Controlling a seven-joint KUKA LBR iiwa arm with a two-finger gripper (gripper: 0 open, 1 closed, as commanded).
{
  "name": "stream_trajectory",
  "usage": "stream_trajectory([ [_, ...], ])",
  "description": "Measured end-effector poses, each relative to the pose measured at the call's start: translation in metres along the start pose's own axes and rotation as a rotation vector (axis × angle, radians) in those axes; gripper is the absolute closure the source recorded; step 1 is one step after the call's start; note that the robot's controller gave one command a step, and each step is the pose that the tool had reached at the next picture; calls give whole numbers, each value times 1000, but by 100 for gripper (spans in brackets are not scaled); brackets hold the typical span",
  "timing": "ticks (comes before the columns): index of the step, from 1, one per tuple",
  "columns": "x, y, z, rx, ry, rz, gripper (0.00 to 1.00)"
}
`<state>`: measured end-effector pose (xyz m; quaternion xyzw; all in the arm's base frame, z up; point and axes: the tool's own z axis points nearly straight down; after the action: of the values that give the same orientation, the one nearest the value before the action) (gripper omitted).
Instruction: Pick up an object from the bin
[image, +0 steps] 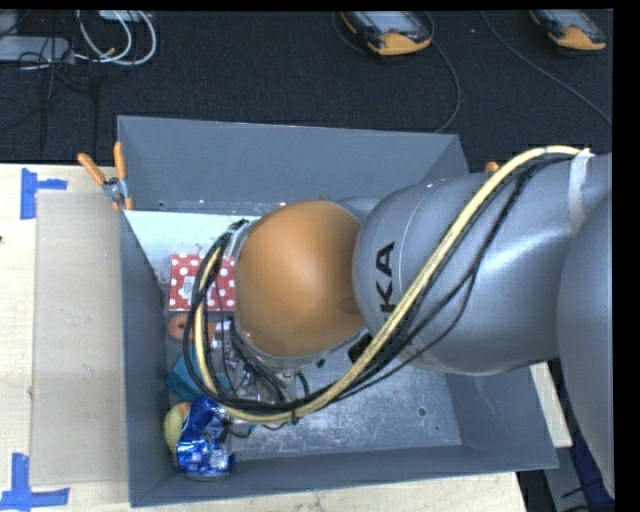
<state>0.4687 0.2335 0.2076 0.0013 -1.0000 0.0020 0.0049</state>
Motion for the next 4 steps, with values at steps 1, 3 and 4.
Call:
stream_trajectory([
  [1,-2,-1,-4,-3,-7,5,0],
  [3,-11,2,82,-1,-2,-493,0],
  [4,-16,-14,60,-1,-13,-668,0],
])
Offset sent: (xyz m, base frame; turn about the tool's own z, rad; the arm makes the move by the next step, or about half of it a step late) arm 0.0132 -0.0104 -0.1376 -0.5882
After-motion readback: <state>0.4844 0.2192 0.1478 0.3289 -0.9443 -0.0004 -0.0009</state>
